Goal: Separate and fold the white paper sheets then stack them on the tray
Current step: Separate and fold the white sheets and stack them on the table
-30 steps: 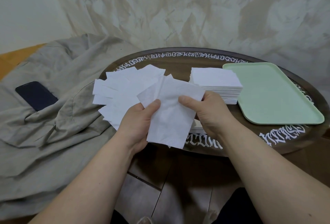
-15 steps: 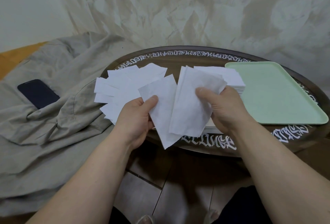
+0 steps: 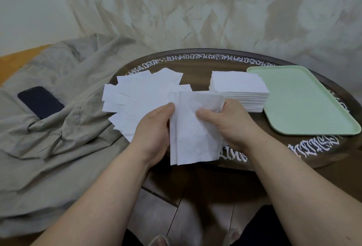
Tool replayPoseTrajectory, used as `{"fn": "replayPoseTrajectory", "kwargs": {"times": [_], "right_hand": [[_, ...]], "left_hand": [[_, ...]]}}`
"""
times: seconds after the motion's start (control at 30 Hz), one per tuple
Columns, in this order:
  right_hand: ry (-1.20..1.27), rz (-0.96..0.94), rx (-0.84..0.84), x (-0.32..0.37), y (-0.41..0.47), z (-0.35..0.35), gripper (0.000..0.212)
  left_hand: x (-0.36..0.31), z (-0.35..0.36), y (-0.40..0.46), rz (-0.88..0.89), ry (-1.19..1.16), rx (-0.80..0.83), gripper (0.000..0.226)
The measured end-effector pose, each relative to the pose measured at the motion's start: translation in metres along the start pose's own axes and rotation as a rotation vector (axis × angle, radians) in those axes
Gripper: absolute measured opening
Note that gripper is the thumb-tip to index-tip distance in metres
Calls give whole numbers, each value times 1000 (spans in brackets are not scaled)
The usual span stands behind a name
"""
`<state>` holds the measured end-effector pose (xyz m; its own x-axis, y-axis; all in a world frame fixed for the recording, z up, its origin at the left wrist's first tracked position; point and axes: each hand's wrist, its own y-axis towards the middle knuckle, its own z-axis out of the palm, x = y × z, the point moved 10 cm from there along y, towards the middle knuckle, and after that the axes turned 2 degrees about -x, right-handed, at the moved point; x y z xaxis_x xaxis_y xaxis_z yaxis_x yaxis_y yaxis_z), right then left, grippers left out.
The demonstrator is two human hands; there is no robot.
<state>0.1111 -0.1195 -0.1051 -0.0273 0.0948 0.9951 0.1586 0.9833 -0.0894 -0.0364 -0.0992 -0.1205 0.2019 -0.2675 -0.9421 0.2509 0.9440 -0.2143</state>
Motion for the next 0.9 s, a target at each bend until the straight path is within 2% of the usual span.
{"fn": "replayPoseTrajectory", "kwargs": {"times": [0.37,0.5,0.7,0.77,0.83,0.9], "right_hand": [[13,5,10,2,-1,4,15],[-79,-19,4,6,-4,4,13],[-142,-17,1,5,-4,10,13],[-219,-54,-35,10,-4,11,15],[-319,-122,-132,18,-2,6,28],[-244,-115,-147,20,-3,3,41]], "left_hand": [[0,9,-1,59,120,64,29],[-2,10,-1,103,184,58,26],[-2,9,0,134,214,38,42],[-4,9,-1,133,202,20,39],[-4,6,-1,103,121,-16,33],[-2,5,0,46,-58,-30,31]]}}
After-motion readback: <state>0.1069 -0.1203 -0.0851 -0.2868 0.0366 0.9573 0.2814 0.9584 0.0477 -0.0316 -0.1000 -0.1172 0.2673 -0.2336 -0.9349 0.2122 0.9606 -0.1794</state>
